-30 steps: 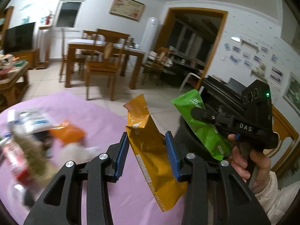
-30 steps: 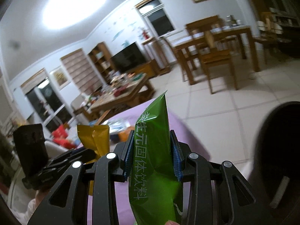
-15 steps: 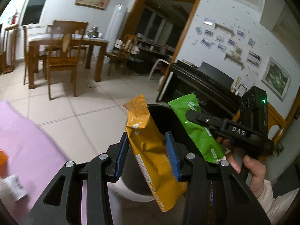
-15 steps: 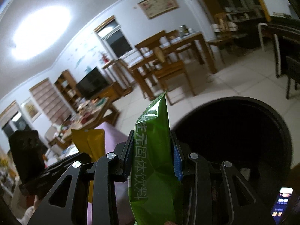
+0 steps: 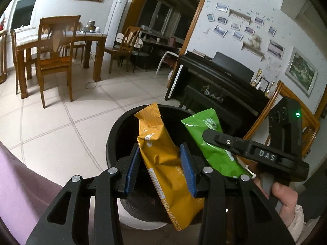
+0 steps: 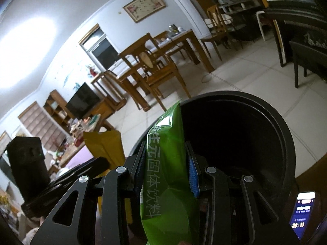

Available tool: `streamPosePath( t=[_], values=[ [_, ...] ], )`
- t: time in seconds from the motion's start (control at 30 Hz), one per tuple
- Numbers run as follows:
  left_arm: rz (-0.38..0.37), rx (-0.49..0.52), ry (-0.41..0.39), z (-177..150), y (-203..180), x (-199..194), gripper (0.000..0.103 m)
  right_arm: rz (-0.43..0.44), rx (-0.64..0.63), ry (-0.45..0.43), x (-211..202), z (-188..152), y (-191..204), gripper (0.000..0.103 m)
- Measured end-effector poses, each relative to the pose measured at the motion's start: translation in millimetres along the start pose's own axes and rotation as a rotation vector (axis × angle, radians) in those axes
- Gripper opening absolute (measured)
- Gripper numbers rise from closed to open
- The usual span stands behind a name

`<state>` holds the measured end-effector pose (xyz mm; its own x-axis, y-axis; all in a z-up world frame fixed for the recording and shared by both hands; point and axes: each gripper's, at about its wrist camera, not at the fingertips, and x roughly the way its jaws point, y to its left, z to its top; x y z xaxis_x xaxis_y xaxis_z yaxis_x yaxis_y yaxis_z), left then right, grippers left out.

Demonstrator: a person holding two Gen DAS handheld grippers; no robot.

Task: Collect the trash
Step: 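Carry both bags over the black bin and open both tools to drop them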

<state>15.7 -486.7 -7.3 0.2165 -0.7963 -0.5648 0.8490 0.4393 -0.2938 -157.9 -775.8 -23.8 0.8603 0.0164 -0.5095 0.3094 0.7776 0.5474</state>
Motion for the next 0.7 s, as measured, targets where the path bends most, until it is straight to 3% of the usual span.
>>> streamPosePath(
  t=[0.3, 0.37, 0.43, 0.5, 0.7],
  values=[
    [0.026, 0.042, 0.044, 4.2, -9.6, 16.9, 0.042, -0.033, 0.018, 0.006, 3.4, -4.1, -4.3, 0.041],
    [0.035, 0.041, 0.050, 7.5, -11.4, 17.5, 0.050, -0.032, 0.029, 0.005, 3.2, -3.8, -2.4, 0.064],
    [0.049, 0.041, 0.029, 6.7, -10.7, 9.9, 0.084, -0.030, 0.039, -0.006, 0.7, -5.3, -3.6, 0.073],
    [0.070, 0.051, 0.000, 6.0, -11.5, 2.2, 0.090, -0.023, 0.043, -0.006, -0.9, -6.6, -1.7, 0.075],
    [0.099, 0.032, -0.036, 3.3, 0.3, -27.7, 0.093, 0.000, 0.011, -0.016, -5.2, -5.7, 14.8, 0.081]
  ],
)
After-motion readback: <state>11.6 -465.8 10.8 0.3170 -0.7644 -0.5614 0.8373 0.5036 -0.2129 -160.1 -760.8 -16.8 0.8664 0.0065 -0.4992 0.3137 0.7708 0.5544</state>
